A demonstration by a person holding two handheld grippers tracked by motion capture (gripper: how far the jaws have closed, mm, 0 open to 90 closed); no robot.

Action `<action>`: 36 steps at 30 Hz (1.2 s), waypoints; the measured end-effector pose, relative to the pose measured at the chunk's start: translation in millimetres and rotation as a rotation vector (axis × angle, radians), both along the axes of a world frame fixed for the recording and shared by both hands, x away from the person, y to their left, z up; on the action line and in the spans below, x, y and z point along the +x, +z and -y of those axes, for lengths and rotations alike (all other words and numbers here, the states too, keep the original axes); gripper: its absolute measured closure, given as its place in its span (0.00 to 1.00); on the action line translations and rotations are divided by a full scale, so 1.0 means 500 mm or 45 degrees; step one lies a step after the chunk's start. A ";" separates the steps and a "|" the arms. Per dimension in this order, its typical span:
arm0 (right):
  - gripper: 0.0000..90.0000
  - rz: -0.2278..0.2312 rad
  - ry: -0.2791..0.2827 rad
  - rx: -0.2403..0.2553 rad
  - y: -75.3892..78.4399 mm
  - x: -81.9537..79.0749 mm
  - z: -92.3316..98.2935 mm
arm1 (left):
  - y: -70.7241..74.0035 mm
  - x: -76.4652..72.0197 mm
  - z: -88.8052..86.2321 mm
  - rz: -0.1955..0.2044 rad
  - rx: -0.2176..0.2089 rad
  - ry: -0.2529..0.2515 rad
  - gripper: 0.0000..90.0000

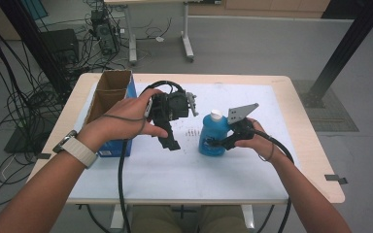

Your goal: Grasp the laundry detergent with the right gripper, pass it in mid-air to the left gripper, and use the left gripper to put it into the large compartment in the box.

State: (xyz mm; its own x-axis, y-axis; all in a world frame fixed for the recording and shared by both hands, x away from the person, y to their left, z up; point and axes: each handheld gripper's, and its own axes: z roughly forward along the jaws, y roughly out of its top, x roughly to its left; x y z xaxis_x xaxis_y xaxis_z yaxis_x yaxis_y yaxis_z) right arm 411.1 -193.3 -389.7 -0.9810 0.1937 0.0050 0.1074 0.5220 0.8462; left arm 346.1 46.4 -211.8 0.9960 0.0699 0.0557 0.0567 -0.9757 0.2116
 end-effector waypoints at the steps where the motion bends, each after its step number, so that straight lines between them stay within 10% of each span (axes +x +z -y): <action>1: 0.42 0.001 -0.001 0.003 0.000 0.000 0.000 | 0.000 0.000 0.000 -0.001 0.001 0.000 0.10; 36: 0.47 -0.004 0.014 0.039 -0.007 0.004 0.000 | 0.001 0.000 -0.003 0.002 -0.004 0.003 0.10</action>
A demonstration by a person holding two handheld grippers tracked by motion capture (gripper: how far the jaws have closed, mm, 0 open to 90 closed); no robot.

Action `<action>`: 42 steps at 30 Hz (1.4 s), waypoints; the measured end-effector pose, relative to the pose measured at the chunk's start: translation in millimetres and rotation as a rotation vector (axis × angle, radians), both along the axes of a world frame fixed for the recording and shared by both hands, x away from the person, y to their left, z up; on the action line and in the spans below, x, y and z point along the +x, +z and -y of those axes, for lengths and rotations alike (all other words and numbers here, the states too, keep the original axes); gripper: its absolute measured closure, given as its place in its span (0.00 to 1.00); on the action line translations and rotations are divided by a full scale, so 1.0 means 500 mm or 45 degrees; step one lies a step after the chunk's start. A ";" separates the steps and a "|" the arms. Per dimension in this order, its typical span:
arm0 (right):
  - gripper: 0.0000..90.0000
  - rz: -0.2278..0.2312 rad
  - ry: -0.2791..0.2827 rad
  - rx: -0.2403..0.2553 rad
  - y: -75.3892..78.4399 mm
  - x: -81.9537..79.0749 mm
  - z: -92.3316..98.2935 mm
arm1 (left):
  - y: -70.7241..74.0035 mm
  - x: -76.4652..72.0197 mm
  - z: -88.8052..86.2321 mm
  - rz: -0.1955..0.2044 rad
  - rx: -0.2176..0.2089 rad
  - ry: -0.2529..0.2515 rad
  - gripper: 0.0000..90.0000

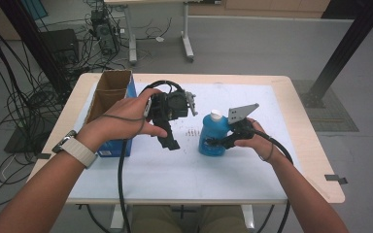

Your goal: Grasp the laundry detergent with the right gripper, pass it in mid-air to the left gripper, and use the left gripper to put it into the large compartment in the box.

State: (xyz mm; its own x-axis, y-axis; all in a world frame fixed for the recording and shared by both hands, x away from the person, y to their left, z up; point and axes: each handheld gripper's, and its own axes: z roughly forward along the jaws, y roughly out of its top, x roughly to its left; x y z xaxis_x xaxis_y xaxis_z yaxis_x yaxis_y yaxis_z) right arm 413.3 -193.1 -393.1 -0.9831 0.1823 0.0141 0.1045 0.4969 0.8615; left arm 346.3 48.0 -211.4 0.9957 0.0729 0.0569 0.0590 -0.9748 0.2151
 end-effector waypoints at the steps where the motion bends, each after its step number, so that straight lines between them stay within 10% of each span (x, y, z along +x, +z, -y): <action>1: 0.47 -0.001 -0.004 0.000 0.000 0.000 0.000 | 0.000 0.000 0.000 0.001 0.001 0.001 0.10; 42: 0.48 -0.018 -0.007 0.003 -0.001 0.000 0.001 | 0.001 0.001 -0.001 0.003 -0.009 0.000 0.10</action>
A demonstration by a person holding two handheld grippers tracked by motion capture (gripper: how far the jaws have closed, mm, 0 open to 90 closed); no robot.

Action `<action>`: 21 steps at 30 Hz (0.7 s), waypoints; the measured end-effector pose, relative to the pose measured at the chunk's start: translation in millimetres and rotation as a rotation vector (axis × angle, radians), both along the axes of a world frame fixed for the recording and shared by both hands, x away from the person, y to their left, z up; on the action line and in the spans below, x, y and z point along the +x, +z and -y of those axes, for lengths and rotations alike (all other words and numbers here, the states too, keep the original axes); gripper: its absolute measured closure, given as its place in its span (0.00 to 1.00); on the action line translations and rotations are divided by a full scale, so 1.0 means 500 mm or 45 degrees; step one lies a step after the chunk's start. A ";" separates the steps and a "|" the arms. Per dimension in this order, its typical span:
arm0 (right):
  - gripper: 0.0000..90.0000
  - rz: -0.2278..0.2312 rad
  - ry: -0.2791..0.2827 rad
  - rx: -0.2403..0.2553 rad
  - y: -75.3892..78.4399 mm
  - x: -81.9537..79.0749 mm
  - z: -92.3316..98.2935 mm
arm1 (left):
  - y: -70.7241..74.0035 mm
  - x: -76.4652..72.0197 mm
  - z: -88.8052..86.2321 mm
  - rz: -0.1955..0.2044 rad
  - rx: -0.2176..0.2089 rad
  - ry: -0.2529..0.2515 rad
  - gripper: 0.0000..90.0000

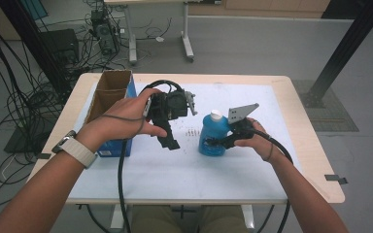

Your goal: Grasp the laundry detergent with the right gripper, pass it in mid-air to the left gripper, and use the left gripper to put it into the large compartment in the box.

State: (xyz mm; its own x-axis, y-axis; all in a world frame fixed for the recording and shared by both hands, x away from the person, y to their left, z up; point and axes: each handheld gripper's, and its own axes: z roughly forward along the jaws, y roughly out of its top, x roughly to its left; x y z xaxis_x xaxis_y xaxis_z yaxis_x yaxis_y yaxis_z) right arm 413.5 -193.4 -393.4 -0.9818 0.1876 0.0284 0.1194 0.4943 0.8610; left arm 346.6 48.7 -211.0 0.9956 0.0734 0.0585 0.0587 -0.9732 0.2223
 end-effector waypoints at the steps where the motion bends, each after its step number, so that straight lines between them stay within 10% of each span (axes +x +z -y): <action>1: 0.49 -0.002 -0.002 0.002 0.000 0.000 0.000 | 0.000 0.000 0.000 0.001 -0.002 0.000 0.10; 21: 0.48 -0.006 -0.002 0.001 0.000 0.000 0.000 | 0.001 0.000 -0.002 0.002 -0.006 -0.002 0.10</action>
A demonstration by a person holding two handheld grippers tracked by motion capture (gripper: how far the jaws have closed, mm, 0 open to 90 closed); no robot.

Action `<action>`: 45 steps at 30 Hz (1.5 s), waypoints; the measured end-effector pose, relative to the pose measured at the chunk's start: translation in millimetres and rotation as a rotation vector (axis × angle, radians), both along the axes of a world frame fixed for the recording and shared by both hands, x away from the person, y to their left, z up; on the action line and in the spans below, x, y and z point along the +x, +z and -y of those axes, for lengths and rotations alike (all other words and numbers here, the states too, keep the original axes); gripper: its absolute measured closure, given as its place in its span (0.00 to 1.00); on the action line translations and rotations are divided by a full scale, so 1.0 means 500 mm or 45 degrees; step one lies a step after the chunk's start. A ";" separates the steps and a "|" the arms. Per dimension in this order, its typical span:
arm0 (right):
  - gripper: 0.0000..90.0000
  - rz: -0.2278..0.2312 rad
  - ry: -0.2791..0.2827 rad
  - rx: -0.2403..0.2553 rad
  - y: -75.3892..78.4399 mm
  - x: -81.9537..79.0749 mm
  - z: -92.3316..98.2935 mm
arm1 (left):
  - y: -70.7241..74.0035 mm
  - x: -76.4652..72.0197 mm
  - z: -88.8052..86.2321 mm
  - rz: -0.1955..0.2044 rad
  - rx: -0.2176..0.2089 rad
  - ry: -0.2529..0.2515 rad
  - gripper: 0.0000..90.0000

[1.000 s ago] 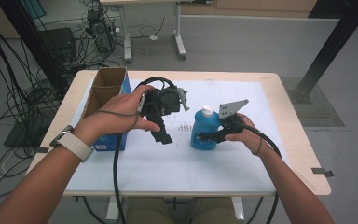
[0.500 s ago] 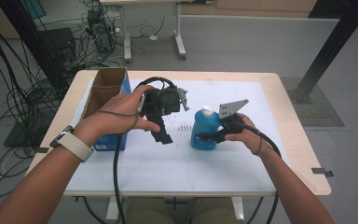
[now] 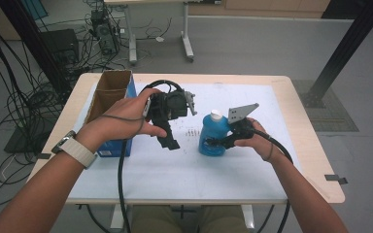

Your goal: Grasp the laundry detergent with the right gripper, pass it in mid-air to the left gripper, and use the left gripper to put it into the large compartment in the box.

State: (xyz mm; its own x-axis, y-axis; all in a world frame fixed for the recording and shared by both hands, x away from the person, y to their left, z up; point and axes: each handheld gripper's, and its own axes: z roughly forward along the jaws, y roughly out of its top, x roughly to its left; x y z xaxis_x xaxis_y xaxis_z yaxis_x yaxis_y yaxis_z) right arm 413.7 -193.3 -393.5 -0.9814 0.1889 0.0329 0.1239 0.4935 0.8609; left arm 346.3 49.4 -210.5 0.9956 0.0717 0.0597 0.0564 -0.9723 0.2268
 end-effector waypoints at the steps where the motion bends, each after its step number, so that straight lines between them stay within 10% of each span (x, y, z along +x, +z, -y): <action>1: 0.48 0.000 0.000 0.000 0.000 0.000 0.000 | 0.000 0.000 0.000 0.000 0.000 0.001 0.10; 45: 0.48 -0.009 -0.005 0.016 -0.003 0.000 0.001 | 0.002 -0.002 -0.003 -0.003 0.002 0.020 0.10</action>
State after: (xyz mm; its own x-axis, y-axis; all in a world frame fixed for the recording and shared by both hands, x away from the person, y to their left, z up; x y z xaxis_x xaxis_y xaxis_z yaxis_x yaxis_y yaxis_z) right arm 413.9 -193.9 -395.0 -0.9804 0.1922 0.0426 0.1321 0.4822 0.8660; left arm 345.6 51.1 -209.4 0.9945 0.0874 0.0573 0.0724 -0.9716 0.2252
